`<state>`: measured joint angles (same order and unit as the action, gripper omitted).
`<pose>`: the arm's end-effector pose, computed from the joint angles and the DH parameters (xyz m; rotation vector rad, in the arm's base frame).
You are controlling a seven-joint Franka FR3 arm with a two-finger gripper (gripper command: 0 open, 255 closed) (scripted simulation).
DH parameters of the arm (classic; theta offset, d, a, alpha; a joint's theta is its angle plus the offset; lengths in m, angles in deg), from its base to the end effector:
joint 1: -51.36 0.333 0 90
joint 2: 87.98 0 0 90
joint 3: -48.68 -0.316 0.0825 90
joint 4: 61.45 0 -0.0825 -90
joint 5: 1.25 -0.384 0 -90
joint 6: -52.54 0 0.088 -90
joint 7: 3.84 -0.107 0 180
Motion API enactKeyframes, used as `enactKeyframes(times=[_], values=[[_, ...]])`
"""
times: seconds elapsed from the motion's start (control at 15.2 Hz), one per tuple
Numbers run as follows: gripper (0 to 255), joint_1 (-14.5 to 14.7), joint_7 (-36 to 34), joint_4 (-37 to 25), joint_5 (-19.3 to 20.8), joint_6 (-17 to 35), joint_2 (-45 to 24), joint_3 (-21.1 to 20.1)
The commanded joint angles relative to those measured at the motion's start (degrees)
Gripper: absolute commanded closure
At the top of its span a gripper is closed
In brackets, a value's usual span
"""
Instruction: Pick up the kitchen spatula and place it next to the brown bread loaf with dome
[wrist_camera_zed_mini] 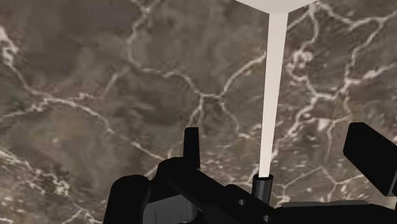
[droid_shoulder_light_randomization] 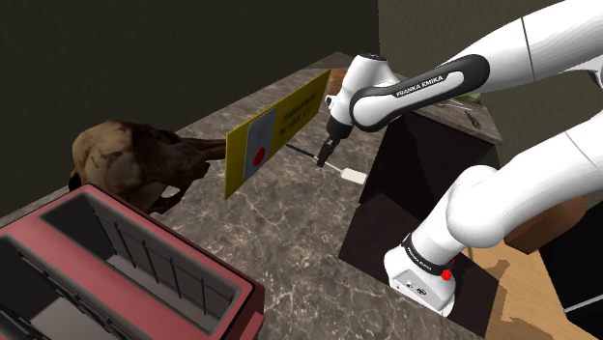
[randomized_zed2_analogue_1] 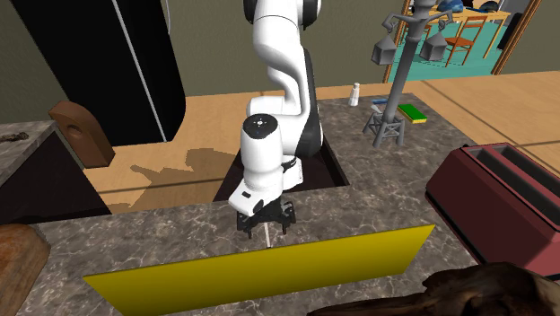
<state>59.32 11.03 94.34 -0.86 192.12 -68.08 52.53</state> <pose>0.3901 0.0295 0.3385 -3.0826 -0.5285 -0.1019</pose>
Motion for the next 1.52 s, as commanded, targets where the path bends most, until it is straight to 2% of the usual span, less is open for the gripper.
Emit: enactKeyframes(times=[0.0,0.07,0.66,1.45], values=[[0,0.0,0.0,0.0,0.0,0.0,0.0,0.0],[255,0.0,0.0,0.0,0.0,0.0,0.0,0.0],[255,0.0,0.0,0.0,0.0,0.02,-0.02,0.0],[255,-0.17,-0.4,-4.88,0.27,-11.39,6.52,-0.34]])
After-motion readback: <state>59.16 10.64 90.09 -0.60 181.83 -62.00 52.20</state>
